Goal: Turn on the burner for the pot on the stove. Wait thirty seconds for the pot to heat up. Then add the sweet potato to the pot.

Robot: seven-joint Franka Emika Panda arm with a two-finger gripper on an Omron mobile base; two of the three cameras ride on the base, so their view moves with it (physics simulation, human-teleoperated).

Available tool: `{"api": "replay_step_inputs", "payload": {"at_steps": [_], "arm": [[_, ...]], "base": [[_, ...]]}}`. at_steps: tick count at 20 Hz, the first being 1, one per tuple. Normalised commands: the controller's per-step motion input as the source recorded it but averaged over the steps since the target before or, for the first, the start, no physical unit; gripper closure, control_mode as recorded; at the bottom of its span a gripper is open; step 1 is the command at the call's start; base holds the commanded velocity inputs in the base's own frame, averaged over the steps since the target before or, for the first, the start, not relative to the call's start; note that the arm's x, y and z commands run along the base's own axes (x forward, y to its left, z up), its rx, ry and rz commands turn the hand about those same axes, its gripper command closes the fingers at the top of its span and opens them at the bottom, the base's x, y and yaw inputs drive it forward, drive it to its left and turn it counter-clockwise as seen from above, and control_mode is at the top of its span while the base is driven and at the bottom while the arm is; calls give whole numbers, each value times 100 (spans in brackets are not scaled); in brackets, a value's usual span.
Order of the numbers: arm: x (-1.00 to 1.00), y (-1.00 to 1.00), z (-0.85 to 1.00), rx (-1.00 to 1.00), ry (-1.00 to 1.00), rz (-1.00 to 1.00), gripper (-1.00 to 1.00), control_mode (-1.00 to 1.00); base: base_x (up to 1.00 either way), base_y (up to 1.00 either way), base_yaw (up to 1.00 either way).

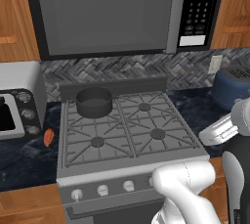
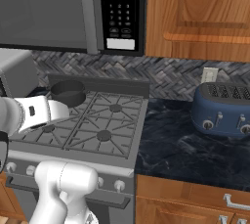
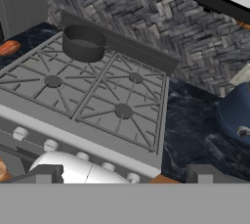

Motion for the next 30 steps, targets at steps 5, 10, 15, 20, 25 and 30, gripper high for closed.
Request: {"api": "replay_step_inputs", "payload": {"at_steps": [5,10,15,20,25,30], "arm": [[0,0,0,0,0,0,-100,-100],[0,0,0,0,0,0,-100,-100],[0,0,0,0,0,0,-100,-100],[0,0,0,0,0,0,-100,-100],[0,0,0,0,0,0,-100,-100],[0,0,0,0,0,0,-100,-100]], "base": [[0,0,0],[0,0,0],[0,0,0],[0,0,0],[0,0,0],[0,0,0]]}}
